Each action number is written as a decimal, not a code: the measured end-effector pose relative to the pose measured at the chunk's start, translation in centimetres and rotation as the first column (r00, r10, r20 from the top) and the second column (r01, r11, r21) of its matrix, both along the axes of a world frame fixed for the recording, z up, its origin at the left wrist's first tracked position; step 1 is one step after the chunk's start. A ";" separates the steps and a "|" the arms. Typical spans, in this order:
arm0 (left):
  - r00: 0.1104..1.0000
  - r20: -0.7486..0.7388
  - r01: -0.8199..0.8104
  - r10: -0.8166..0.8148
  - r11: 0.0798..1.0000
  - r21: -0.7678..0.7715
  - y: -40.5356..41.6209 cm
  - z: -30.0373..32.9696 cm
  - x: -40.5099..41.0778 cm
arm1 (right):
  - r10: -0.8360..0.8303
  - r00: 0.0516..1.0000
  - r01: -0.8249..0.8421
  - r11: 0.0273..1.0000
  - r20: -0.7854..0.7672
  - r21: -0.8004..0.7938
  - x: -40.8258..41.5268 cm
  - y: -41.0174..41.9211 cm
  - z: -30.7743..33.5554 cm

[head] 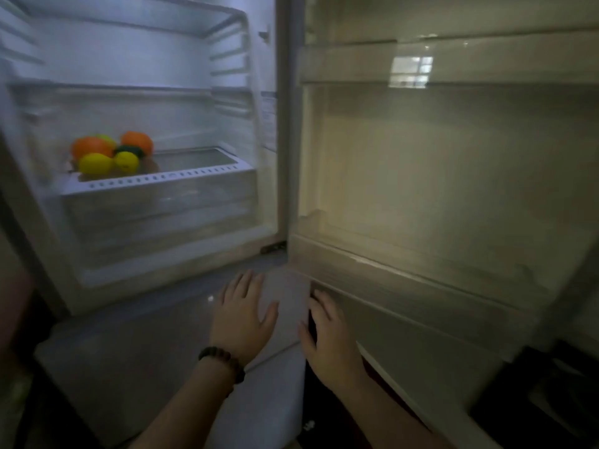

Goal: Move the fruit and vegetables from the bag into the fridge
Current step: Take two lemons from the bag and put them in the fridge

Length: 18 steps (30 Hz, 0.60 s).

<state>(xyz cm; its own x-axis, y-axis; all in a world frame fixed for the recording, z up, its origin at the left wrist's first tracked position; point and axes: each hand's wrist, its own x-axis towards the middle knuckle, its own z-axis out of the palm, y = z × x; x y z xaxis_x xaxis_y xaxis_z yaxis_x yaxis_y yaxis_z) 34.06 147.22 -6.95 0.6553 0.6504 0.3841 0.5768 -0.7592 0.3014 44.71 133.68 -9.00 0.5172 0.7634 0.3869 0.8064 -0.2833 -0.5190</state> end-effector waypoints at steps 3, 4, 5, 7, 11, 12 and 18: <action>0.996 -0.051 0.069 -0.071 0.996 -0.048 -5.6 -1.5 1.1 | -0.094 0.994 0.094 0.995 -0.057 0.011 0.4 -6.5 -2.2; 0.992 -0.065 0.105 -0.108 0.993 -0.055 -7.7 -1.9 1.5 | -0.141 0.989 0.141 0.990 -0.052 0.009 0.4 -8.8 -2.8; 0.985 -0.079 0.146 -0.150 0.988 -0.057 -10.0 -2.3 2.0 | -0.191 0.981 0.192 0.981 -0.043 0.005 0.4 -11.3 -3.3; 0.966 -0.106 0.232 -0.237 0.971 -0.059 -14.9 -3.0 2.9 | -0.281 0.959 0.281 0.960 -0.029 -0.003 0.2 -16.5 -4.3; 0.901 -0.150 0.400 -0.406 0.914 -0.071 -25.7 -4.6 4.4 | -0.442 0.897 0.441 0.897 -0.033 -0.033 -0.7 -28.0 -6.1; 0.875 -0.157 0.452 -0.458 0.889 -0.077 -28.6 -5.1 4.7 | -0.490 0.871 0.488 0.872 -0.044 -0.046 -1.1 -31.0 -6.2; 0.661 -0.172 0.729 -0.731 0.679 -0.085 -47.5 -7.3 5.6 | -0.773 0.632 0.765 0.633 -0.046 -0.118 -4.8 -50.3 -7.2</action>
<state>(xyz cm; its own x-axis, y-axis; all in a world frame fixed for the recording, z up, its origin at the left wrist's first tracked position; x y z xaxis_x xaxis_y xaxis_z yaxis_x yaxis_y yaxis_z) 39.65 99.69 -14.21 0.9759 -0.0638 0.2089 -0.1185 -0.9581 0.2608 39.87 83.39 -16.16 0.9579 0.0982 0.2698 0.2304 -0.8235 -0.5184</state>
